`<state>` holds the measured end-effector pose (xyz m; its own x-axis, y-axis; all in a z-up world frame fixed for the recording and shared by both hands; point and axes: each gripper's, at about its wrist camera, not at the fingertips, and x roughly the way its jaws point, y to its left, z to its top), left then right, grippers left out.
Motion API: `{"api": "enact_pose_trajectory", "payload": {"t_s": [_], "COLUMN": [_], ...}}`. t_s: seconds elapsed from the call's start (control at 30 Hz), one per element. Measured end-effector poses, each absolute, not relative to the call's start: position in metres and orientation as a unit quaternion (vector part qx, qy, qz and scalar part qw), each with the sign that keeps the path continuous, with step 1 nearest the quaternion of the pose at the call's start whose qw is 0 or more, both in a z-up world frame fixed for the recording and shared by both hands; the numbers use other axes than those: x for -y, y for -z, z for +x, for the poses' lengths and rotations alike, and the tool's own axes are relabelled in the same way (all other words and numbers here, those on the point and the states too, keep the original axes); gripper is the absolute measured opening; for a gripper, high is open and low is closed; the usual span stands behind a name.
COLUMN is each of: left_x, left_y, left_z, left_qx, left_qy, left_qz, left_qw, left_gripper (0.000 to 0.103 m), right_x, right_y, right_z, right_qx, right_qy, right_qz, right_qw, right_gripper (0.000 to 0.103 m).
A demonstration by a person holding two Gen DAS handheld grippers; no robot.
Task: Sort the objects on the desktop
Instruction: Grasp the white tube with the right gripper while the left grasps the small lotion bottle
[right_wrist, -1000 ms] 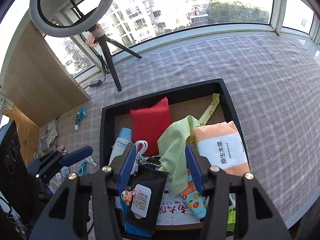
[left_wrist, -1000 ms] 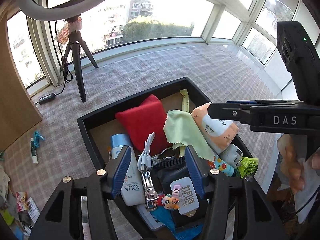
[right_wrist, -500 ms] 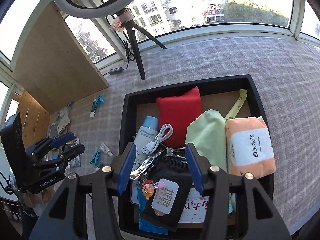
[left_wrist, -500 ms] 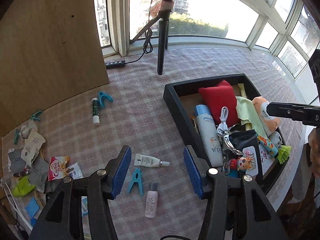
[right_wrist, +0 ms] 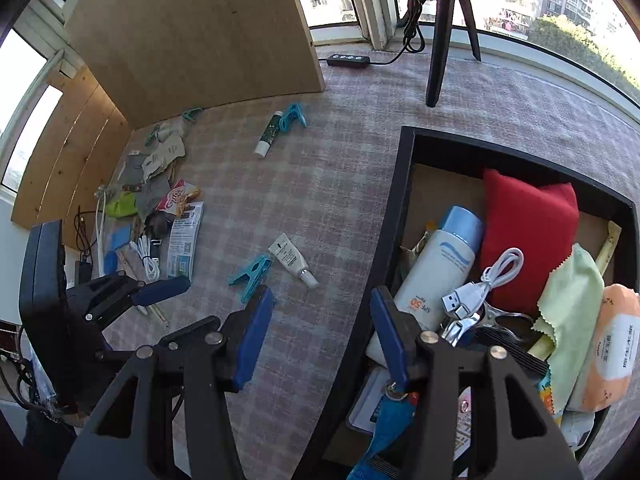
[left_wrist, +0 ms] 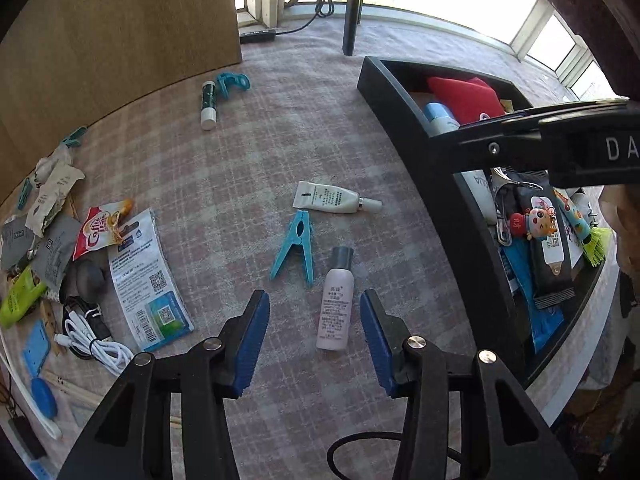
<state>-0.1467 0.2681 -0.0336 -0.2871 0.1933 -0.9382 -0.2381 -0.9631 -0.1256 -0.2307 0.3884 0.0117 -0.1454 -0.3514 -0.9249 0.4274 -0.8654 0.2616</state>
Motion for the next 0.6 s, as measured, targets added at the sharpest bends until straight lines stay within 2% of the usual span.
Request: {"api": "enact_pose_trajectory", "payload": {"t_s": [0.2,0.33,0.43,0.6], "left_x": [-0.274,-0.277,-0.279,-0.276], "left_y": [0.052,0.060,0.066,0.069], "left_z": [-0.145,-0.146,-0.147,-0.147], "left_qx": [0.003,0.013,0.019,0.035], "left_qy": [-0.795,-0.791,-0.788,-0.790], "left_qz": [-0.593,-0.598,-0.603,-0.602], "left_qw": [0.132,0.127,0.124,0.108], "left_gripper": [0.036,0.029,0.028,0.020], "right_x": [-0.352,-0.341,-0.339,-0.336], "right_y": [0.029,0.049,0.057,0.064], "right_z": [-0.240,-0.246,-0.251,-0.255], "right_qx": [-0.081,-0.095,-0.097,-0.101], "right_qy": [0.731,0.718,0.713,0.713], "right_qz": [0.625,0.637,0.641,0.640], "right_qw": [0.262,0.265,0.266,0.270], "right_gripper": [0.051,0.051,0.050,0.041]}}
